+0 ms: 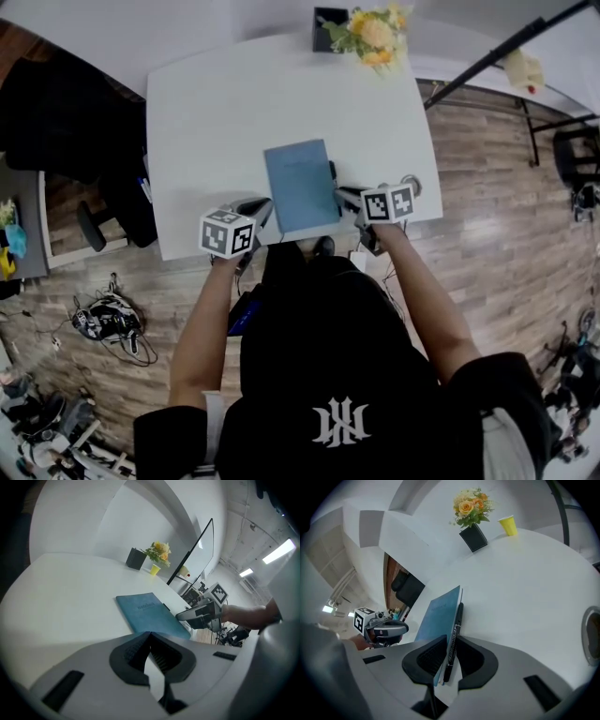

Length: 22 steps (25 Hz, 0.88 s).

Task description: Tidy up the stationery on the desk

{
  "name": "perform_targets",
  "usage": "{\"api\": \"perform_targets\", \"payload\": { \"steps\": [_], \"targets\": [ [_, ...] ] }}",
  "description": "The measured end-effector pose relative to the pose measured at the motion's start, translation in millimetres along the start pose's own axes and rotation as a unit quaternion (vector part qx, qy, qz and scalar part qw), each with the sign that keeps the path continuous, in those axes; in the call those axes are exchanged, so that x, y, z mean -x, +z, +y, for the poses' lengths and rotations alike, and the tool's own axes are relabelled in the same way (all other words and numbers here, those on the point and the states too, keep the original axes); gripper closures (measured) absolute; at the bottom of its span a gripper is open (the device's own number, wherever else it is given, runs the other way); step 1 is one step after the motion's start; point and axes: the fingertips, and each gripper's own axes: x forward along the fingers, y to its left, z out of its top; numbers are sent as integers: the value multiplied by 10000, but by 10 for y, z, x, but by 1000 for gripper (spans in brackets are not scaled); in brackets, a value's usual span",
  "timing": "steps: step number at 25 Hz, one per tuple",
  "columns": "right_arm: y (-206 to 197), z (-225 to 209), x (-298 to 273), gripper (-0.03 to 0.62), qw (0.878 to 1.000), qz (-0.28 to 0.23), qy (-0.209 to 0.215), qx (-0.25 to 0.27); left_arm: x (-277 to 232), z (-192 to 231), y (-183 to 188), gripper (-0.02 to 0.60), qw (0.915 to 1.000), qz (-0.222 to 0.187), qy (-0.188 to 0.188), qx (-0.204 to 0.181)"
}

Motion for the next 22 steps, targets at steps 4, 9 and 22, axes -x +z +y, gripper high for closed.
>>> {"api": "perform_targets", "payload": {
  "steps": [4,9,22],
  "targets": [
    [20,-11,43,528,9998,-87,-68,192,61,-20,16,578,10000,-48,31,-35],
    [-1,-68,115,528,9996,-115,-114,218,139,-69,46,578,9998,-140,91,-88],
    [988,1373,1320,543,9190,-2516,1771,2465,1134,-762,817,578,9773,-1711,-385,-1186]
  ]
}}
